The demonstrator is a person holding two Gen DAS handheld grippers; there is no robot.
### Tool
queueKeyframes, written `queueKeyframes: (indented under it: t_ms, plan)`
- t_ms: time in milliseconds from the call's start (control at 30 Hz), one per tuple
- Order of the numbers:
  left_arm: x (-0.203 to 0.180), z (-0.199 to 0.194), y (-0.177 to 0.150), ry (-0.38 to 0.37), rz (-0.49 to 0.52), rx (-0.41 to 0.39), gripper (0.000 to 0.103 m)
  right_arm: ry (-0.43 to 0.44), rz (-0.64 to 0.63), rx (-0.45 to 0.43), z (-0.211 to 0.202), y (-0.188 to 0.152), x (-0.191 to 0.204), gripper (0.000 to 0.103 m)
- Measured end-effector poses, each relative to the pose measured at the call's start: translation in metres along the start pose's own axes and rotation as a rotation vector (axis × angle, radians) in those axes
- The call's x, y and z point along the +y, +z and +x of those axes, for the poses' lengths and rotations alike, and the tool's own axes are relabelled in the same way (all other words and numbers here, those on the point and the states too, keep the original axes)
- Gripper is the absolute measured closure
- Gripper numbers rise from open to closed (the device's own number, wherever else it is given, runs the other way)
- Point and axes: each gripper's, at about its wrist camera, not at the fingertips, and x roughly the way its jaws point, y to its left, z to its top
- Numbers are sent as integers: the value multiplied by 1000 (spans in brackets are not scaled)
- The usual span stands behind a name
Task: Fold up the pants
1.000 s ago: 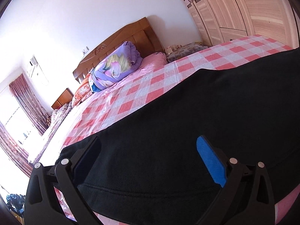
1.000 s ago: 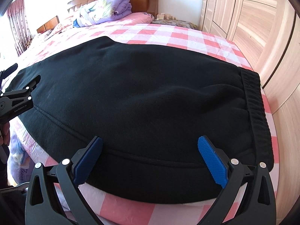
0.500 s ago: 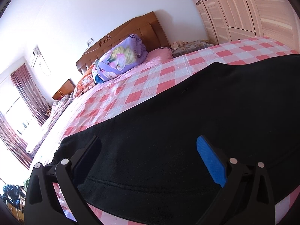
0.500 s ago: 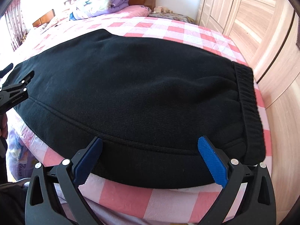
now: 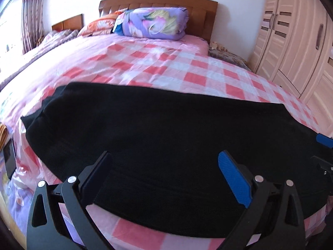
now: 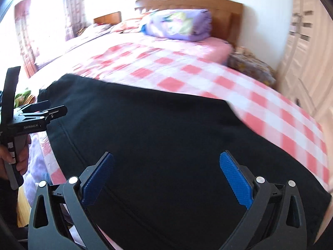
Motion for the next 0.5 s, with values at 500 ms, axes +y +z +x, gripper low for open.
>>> queueKeyframes:
  t_ms: [500]
  plan:
    - [198, -34, -33, -329, -604, -128, 2, 35, 16, 97, 38, -2, 24, 4]
